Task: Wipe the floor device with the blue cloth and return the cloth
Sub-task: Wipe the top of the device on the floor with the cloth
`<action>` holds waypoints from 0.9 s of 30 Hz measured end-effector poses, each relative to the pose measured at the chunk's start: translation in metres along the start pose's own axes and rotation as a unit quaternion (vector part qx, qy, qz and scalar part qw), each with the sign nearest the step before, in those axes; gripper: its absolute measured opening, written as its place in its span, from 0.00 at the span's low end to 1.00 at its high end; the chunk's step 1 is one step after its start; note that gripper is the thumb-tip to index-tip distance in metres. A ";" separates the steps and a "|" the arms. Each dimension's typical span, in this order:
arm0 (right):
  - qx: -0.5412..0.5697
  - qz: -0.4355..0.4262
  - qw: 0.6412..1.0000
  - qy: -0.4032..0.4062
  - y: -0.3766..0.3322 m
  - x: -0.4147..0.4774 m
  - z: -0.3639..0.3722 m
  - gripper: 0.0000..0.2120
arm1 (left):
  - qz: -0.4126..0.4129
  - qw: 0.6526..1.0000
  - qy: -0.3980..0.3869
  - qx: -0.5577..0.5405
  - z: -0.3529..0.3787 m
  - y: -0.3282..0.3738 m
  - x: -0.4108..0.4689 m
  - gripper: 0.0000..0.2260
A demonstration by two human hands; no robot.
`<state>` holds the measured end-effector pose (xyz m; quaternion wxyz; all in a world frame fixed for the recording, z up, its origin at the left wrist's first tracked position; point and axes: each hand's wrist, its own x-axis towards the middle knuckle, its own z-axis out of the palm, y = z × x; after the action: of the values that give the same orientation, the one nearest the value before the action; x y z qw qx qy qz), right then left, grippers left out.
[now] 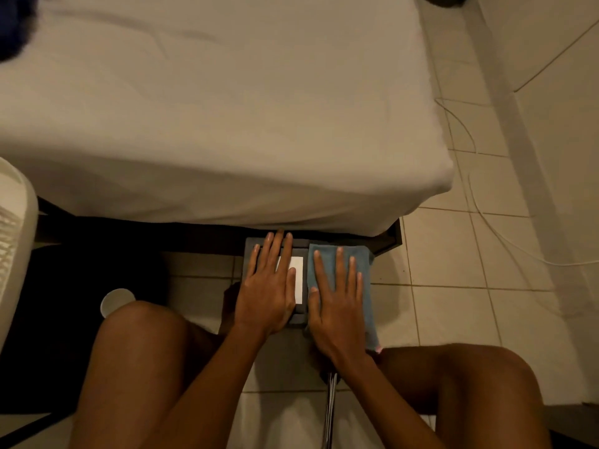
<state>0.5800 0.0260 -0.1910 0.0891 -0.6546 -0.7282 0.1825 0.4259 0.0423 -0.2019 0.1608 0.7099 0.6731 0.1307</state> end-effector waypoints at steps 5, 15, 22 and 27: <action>-0.007 -0.054 0.998 -0.022 0.005 0.036 -0.009 0.30 | 0.004 1.000 -0.002 0.004 -0.001 -0.001 0.001 0.27; 0.005 -0.009 1.000 -0.006 -0.006 0.018 -0.001 0.31 | 0.003 1.000 0.005 -0.005 0.002 -0.001 0.002 0.27; 0.022 -0.011 1.000 -0.001 -0.001 0.014 0.000 0.29 | -0.001 0.999 0.001 -0.032 0.000 -0.002 0.001 0.26; 0.028 -0.039 0.999 -0.007 0.002 0.014 0.001 0.29 | 0.001 1.000 0.006 -0.023 0.003 -0.004 0.002 0.26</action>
<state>0.5801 0.0394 -0.1941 0.1090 -0.6214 -0.7486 0.2038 0.4239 0.0438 -0.2064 0.1731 0.7062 0.6698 0.1507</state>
